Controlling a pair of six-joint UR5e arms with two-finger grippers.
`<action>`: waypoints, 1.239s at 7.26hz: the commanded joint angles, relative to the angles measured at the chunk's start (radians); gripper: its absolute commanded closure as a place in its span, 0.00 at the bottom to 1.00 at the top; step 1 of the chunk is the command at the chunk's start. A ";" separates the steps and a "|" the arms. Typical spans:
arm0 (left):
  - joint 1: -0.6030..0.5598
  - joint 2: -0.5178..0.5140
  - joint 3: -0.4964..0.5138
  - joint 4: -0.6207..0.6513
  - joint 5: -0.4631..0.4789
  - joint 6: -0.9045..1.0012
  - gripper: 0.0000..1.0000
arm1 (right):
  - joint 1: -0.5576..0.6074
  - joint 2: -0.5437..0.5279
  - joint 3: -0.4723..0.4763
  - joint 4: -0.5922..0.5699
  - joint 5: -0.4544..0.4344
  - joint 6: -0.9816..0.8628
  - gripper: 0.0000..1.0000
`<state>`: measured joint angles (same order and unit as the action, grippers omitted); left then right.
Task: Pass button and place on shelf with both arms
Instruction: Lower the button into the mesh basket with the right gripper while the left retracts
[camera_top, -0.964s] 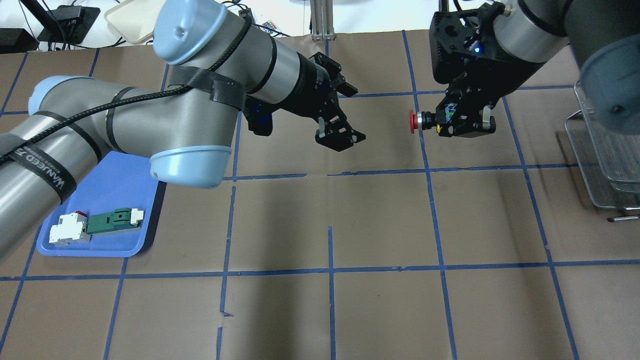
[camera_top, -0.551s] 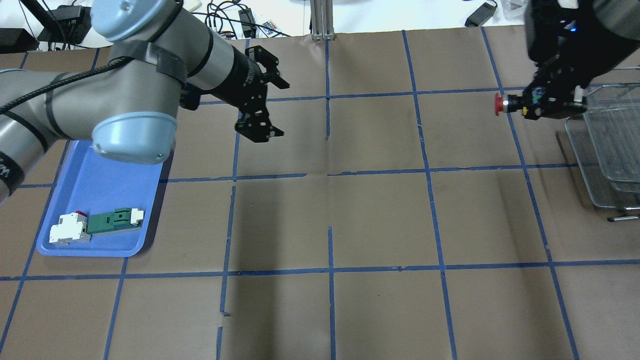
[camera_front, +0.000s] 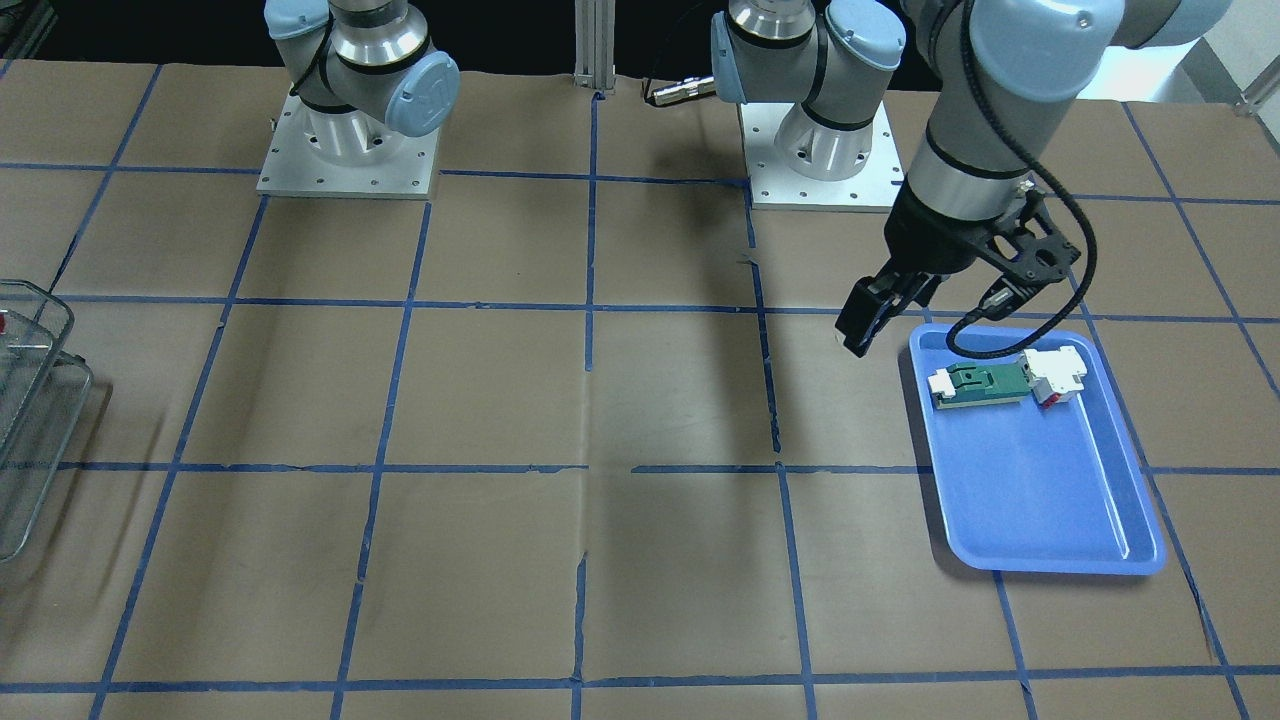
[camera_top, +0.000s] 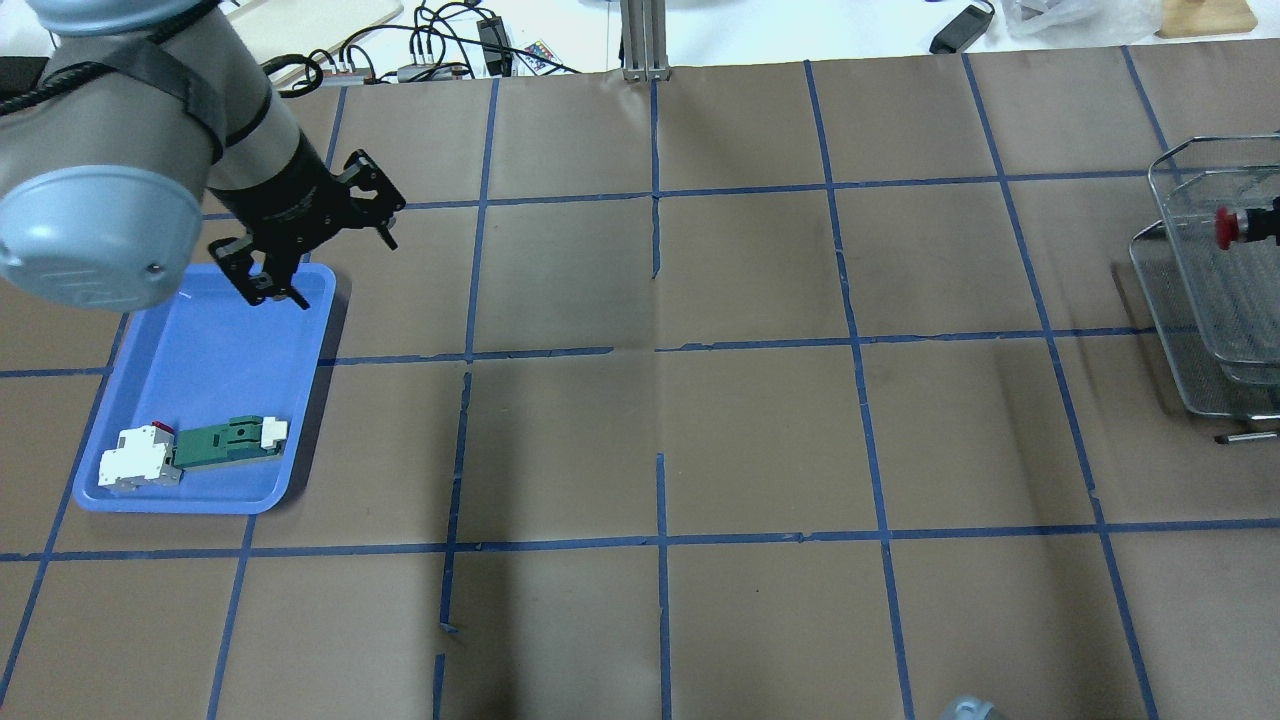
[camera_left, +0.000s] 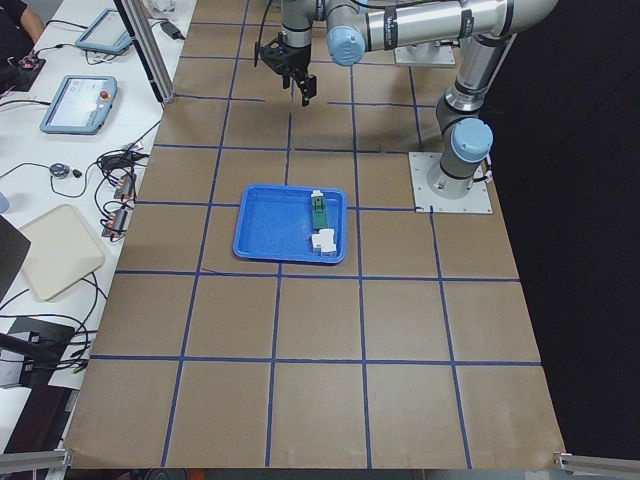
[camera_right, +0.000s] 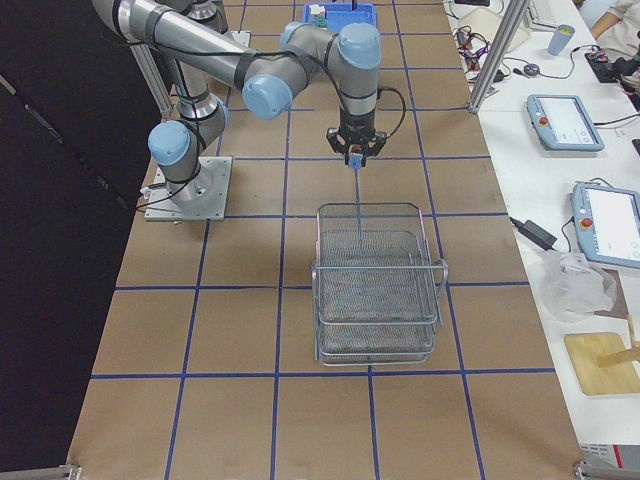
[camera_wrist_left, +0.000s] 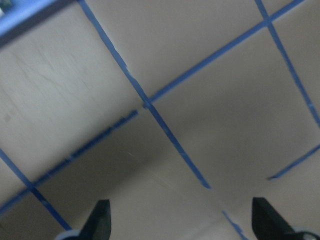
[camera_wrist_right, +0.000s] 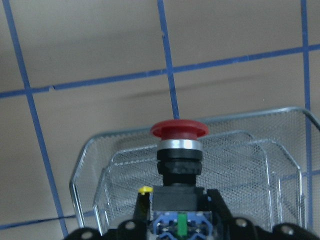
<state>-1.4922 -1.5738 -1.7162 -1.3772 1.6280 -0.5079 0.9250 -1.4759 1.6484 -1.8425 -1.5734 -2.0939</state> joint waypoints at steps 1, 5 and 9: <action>0.055 0.056 0.076 -0.165 0.038 0.163 0.00 | -0.107 0.095 0.001 -0.107 0.001 -0.130 1.00; 0.044 0.055 0.119 -0.232 0.044 0.399 0.00 | -0.115 0.099 0.001 -0.087 -0.010 -0.127 0.00; 0.000 0.070 0.055 -0.255 -0.096 0.496 0.00 | 0.015 0.004 0.002 -0.003 0.000 0.072 0.00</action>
<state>-1.4753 -1.5198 -1.6334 -1.6248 1.5598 -0.0446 0.8692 -1.4229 1.6467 -1.8952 -1.5732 -2.1492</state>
